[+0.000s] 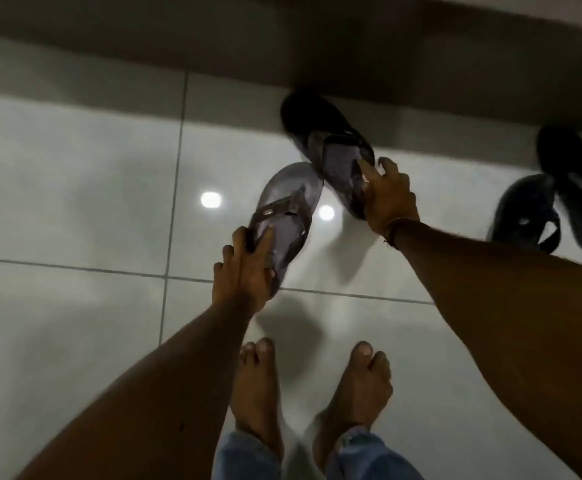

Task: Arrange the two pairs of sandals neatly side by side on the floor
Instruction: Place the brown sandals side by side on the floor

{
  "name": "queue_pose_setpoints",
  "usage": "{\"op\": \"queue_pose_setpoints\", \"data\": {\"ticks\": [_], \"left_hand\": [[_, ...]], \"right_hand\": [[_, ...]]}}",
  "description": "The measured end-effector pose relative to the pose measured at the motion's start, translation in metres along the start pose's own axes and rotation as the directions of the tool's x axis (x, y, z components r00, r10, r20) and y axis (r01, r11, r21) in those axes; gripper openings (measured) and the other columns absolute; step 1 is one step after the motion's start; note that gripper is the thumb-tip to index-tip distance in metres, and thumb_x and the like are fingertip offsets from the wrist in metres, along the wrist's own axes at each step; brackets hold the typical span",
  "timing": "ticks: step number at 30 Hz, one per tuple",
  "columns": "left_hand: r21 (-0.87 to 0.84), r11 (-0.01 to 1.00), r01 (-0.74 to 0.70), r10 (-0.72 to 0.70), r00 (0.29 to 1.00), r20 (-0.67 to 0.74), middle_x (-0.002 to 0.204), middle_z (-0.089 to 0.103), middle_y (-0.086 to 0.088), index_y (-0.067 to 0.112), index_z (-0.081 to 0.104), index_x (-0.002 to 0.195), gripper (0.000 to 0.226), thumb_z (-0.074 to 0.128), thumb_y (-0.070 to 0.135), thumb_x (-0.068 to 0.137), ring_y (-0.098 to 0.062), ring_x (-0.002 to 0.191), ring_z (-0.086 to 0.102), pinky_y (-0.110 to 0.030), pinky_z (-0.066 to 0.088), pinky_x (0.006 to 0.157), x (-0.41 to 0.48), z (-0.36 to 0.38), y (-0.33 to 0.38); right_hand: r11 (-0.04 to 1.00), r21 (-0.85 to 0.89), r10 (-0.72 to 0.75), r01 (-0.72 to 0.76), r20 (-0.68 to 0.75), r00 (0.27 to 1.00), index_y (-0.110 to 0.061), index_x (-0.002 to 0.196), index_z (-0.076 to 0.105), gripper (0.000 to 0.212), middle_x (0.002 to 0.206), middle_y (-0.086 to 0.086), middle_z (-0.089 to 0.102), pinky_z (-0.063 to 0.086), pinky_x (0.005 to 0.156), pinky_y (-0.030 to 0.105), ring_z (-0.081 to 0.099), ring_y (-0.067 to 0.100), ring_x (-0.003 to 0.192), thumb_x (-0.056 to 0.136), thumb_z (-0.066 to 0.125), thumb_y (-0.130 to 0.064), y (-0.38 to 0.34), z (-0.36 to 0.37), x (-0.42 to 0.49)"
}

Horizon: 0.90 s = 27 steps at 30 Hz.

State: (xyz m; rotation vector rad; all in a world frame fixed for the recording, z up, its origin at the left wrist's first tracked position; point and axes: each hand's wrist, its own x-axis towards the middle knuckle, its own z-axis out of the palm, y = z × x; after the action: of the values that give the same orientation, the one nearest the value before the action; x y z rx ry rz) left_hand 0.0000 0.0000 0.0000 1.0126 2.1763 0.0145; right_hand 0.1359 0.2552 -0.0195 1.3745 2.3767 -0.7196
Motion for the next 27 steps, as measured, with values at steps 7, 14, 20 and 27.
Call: {"op": "queue_pose_setpoints", "data": {"ticks": [7,14,20,27], "left_hand": [[-0.203,0.977,0.062,-0.074,0.996,-0.054,0.152,0.023,-0.012,0.046,0.013,0.159,0.086,0.067,0.048,0.092,-0.038,0.129,0.046,-0.049,0.054,0.093,0.019,0.013,-0.013],[-0.288,0.947,0.139,-0.169,0.982,-0.081,0.15,0.023,-0.017,0.044,0.008,0.161,0.096,0.072,0.047,0.089,-0.042,0.129,0.047,-0.056,0.055,0.099,0.048,-0.008,0.003],[-0.273,0.956,0.102,-0.127,0.989,-0.077,0.152,0.022,-0.018,0.043,0.008,0.162,0.097,0.072,0.046,0.09,-0.042,0.131,0.044,-0.054,0.053,0.1,0.048,-0.002,0.002],[-0.194,0.977,0.084,-0.104,0.99,-0.093,0.155,0.02,-0.018,0.042,0.013,0.161,0.097,0.074,0.052,0.086,-0.044,0.134,0.04,-0.058,0.055,0.096,0.045,-0.001,0.005]], "right_hand": [[0.998,-0.041,0.048,-0.052,-0.091,0.995,-0.035,0.161,0.024,0.061,0.15,0.018,0.037,0.048,0.092,0.055,0.044,0.045,0.12,0.105,0.046,-0.025,-0.008,0.028,-0.013],[0.951,0.208,0.239,-0.228,-0.03,0.97,-0.044,0.16,0.019,0.069,0.147,0.011,0.036,0.052,0.098,0.05,0.046,0.038,0.124,0.102,0.055,-0.038,-0.043,0.066,-0.074],[0.923,0.275,0.288,-0.27,-0.027,0.957,-0.049,0.158,0.014,0.073,0.143,0.008,0.038,0.055,0.096,0.047,0.048,0.032,0.126,0.1,0.058,-0.043,-0.054,0.086,-0.089],[0.906,0.262,0.346,-0.332,-0.007,0.938,-0.047,0.159,0.013,0.071,0.146,0.009,0.038,0.055,0.099,0.051,0.047,0.034,0.128,0.101,0.054,-0.045,-0.061,0.092,-0.095]]}}
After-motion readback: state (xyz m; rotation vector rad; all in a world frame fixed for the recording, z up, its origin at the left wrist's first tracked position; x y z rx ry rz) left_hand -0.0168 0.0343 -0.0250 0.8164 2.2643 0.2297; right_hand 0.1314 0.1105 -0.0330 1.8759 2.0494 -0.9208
